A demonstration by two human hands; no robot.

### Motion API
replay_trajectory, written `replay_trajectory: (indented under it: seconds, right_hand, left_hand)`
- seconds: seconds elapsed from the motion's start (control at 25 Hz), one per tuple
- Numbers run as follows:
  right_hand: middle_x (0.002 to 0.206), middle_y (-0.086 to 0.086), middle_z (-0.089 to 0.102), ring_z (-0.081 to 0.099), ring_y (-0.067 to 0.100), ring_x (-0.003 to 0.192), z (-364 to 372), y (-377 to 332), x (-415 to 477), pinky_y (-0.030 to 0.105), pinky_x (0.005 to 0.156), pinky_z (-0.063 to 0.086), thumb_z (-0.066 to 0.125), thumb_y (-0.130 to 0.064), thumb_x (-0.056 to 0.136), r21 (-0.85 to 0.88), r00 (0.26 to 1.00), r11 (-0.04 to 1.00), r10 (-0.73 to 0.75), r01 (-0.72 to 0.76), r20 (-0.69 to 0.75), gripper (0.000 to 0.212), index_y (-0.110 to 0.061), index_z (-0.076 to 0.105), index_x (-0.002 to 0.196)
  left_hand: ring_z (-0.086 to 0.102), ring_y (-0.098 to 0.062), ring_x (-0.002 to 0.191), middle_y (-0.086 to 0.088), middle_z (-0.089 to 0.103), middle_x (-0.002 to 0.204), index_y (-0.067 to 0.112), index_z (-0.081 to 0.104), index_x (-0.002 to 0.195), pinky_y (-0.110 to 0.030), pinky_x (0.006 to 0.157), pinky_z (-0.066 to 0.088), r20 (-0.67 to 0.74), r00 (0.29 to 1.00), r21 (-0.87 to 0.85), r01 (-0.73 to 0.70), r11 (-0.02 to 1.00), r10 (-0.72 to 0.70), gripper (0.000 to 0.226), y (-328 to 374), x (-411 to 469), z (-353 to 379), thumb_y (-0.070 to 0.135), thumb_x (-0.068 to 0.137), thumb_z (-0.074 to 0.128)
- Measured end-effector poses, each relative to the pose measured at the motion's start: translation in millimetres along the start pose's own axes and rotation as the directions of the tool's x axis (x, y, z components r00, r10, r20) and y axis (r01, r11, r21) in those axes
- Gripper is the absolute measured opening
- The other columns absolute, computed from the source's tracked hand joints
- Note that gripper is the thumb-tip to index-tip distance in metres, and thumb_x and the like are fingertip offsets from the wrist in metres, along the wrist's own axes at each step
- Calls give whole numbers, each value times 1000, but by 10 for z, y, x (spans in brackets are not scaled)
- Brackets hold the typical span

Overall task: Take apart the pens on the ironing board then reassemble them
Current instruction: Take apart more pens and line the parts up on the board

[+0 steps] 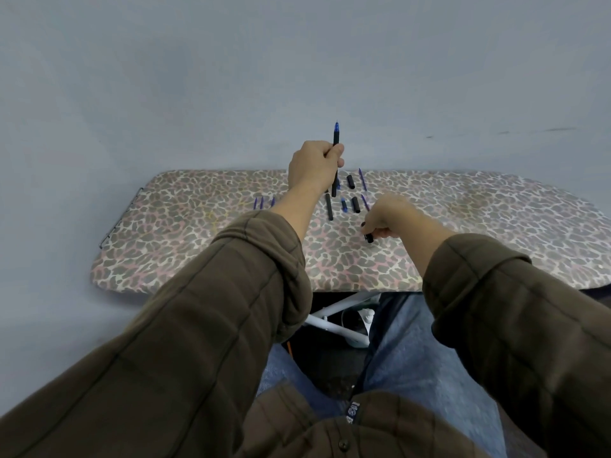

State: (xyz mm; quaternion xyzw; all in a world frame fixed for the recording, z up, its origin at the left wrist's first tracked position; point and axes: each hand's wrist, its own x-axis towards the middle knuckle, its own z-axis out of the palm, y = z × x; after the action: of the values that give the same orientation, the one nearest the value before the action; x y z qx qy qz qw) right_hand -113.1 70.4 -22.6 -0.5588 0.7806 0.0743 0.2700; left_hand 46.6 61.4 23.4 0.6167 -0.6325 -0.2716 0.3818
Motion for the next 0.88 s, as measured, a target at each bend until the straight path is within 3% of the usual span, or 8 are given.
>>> replay_trajectory:
  seconds: [0.16, 0.24, 0.36, 0.48, 0.52, 0.68, 0.76, 0.88]
  right_hand:
    - [43, 0, 65, 58, 10, 30, 44, 21, 53, 25, 44, 45, 81, -31, 90, -13, 1000, 1000, 7, -8, -30, 33, -10, 69, 68]
    - [40, -2, 61, 55, 10, 27, 62, 31, 57, 24, 42, 43, 82, -34, 89, -24, 998, 1000, 5, -6, -61, 36, -11, 67, 65]
    - [41, -3, 62, 60, 12, 43, 88, 61, 67, 28, 50, 51, 83, -35, 87, -58, 996, 998, -20, 15, -83, 35, -12, 67, 68]
    - [63, 2, 70, 68, 20, 65, 136, 72, 93, 35, 73, 63, 85, -33, 85, -66, 995, 997, -49, 44, -84, 33, -8, 63, 85]
    - [62, 2, 69, 67, 20, 66, 143, 70, 97, 35, 73, 63, 85, -34, 85, -68, 996, 997, -47, 42, -80, 37, -7, 60, 85]
    - [34, -2, 56, 60, 13, 39, 93, 63, 96, 29, 48, 47, 84, -39, 87, -46, 1000, 999, -4, 2, -24, 40, -8, 60, 77]
    - [37, -2, 59, 55, 11, 28, 35, 97, 86, 28, 48, 45, 81, -40, 89, -5, 1000, 1000, 2, -2, 4, 39, -8, 63, 75]
    - [63, 7, 72, 55, 18, 48, -179, 143, 70, 29, 53, 45, 77, -35, 93, 236, 996, 969, -52, 67, -68, 36, -4, 71, 77]
  left_hand:
    - [64, -2, 73, 19, 72, 82, 28, 71, 87, -25, 65, 44, 7, 1000, -2, 9, 1000, -9, 28, -67, 7, 80, 41, 104, 54]
    - [64, -2, 73, 19, 73, 82, 26, 73, 89, -27, 71, 47, 11, 1000, -9, 15, 1000, -15, 29, -98, 17, 120, 40, 104, 54]
    - [59, 0, 65, 20, 70, 75, 22, 77, 92, -28, 70, 48, 20, 1000, 2, 21, 1000, -21, 31, -153, 42, 173, 40, 104, 55]
    - [47, 3, 50, 23, 57, 48, 20, 78, 93, -25, 58, 37, 16, 999, 18, 30, 999, -30, 33, -192, 45, 196, 40, 104, 55]
    - [45, 3, 47, 24, 57, 45, 19, 79, 92, -25, 56, 35, 17, 999, 23, 29, 999, -30, 34, -202, 45, 200, 41, 104, 55]
    - [46, 4, 40, 39, 53, 68, 19, 78, 91, -25, 54, 33, 27, 999, 28, 23, 999, -24, 35, -207, 51, 195, 41, 104, 54]
    - [47, 5, 38, 40, 53, 65, 19, 78, 90, -25, 54, 33, 37, 999, 24, 19, 1000, -20, 35, -214, 60, 201, 40, 104, 54]
    - [47, 1, 45, 24, 54, 45, 19, 79, 87, -26, 55, 35, 39, 999, 25, 14, 1000, -15, 35, -204, 56, 204, 40, 104, 55]
